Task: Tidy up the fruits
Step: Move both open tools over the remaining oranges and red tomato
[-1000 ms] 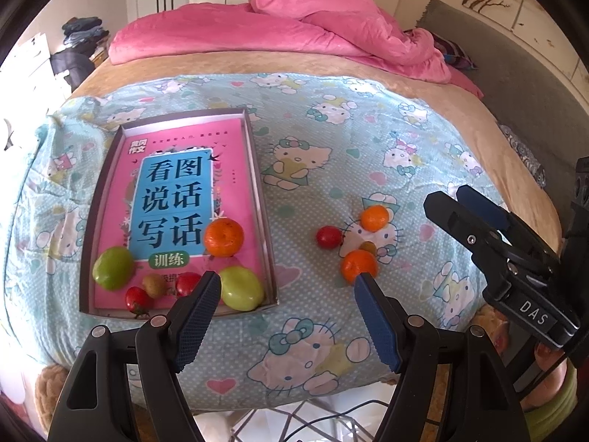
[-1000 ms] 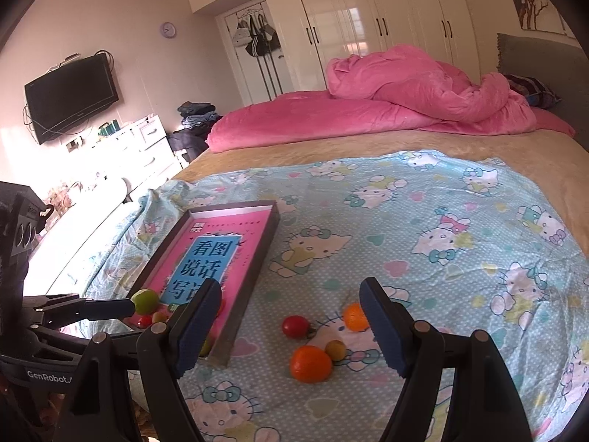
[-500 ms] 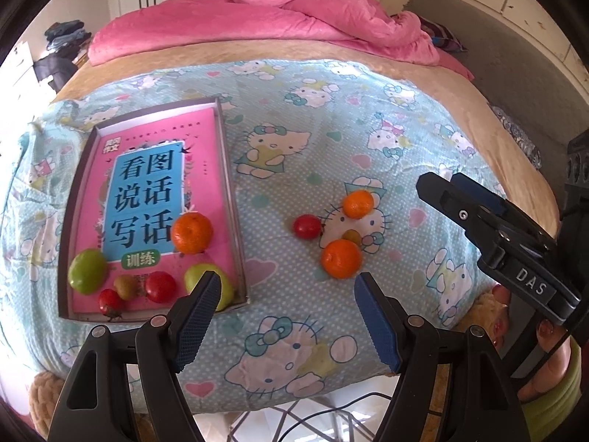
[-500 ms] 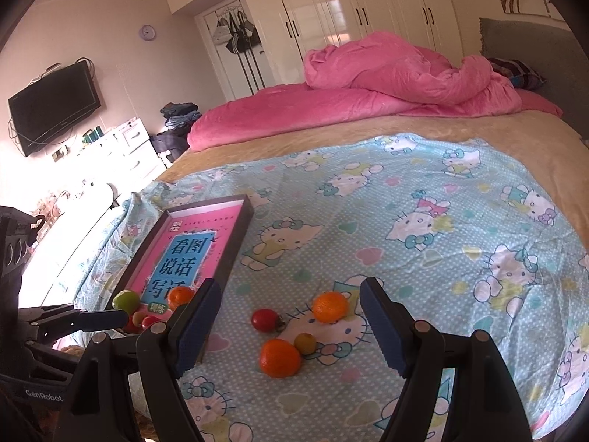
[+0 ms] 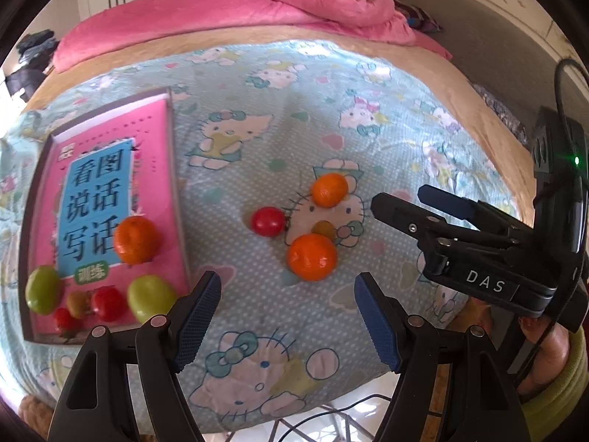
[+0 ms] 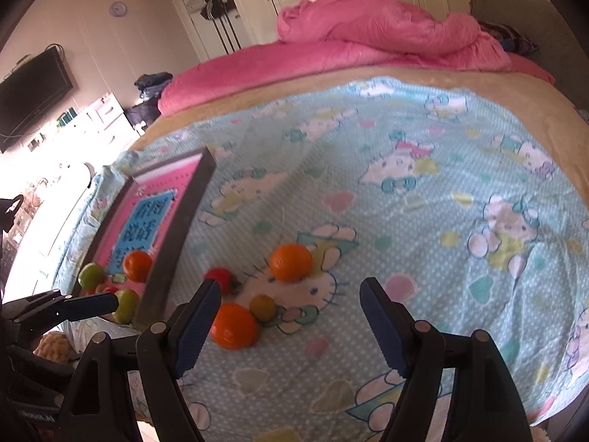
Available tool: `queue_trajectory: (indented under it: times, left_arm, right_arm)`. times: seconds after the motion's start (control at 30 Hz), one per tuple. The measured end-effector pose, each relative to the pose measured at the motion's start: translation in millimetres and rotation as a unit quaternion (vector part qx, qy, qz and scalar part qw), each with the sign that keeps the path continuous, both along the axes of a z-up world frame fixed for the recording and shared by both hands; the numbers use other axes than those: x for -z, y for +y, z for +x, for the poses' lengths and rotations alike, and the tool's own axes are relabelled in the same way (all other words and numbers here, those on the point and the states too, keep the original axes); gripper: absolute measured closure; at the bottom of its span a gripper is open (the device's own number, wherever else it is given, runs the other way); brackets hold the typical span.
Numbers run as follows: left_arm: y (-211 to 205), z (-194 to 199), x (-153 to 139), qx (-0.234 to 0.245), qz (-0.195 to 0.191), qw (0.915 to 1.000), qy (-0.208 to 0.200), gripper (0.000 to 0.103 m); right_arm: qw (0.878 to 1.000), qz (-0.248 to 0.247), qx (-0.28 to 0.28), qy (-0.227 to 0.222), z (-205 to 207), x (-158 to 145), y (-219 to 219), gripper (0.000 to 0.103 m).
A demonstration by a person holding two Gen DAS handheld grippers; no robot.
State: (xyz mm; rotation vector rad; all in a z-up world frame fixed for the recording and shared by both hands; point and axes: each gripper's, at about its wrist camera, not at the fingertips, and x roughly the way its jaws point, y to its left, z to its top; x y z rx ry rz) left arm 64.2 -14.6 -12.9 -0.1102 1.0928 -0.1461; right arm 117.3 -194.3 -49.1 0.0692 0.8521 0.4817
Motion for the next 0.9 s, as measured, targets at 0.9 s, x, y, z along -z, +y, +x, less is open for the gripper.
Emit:
queue_trajectory:
  times: [0.9]
  left_arm:
    - [-16,30,45,0.019,-0.044,0.9985,0.027,0.035]
  right_arm:
    - [0.999,-0.026,-0.02,0.023,35,36,18,0.026]
